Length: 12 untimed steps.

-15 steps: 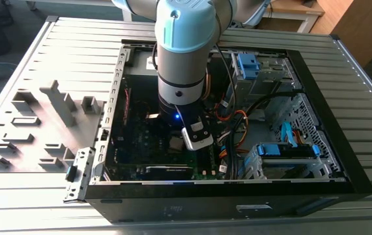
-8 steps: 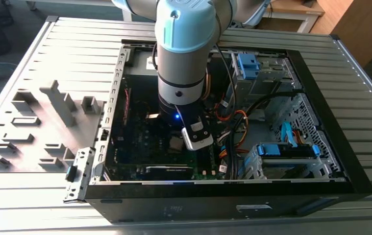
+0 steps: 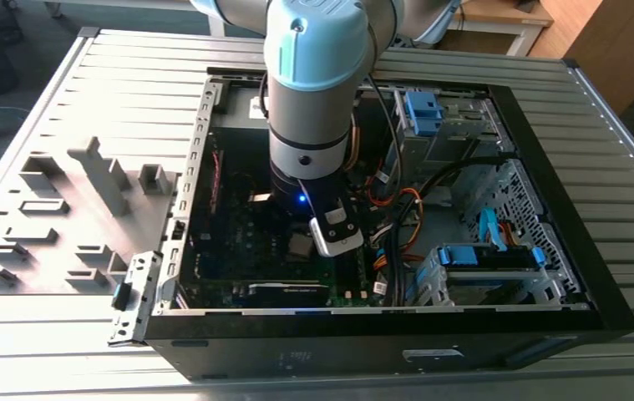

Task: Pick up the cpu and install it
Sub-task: 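Place the cpu into insertion slot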

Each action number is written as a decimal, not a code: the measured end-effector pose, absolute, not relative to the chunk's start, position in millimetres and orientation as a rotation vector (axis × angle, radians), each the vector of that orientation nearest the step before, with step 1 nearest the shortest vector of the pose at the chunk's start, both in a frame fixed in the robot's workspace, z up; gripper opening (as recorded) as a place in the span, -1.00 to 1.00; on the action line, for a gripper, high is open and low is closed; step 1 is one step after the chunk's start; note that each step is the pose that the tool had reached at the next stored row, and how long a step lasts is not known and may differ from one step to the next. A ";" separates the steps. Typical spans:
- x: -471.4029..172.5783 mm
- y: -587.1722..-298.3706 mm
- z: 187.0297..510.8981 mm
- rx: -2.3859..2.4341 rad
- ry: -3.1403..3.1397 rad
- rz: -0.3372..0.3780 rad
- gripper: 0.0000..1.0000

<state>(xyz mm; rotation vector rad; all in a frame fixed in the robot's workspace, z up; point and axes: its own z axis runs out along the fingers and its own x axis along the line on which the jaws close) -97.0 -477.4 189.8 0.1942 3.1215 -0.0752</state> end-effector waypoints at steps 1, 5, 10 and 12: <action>-97.0 -477.4 189.8 0.194 3.121 -0.075 0.01; -97.0 -477.5 190.0 0.194 3.122 -0.076 -0.01; -97.0 -477.4 189.8 0.194 3.122 -0.075 -0.09; -97.0 -477.4 189.8 0.194 3.122 -0.074 -0.09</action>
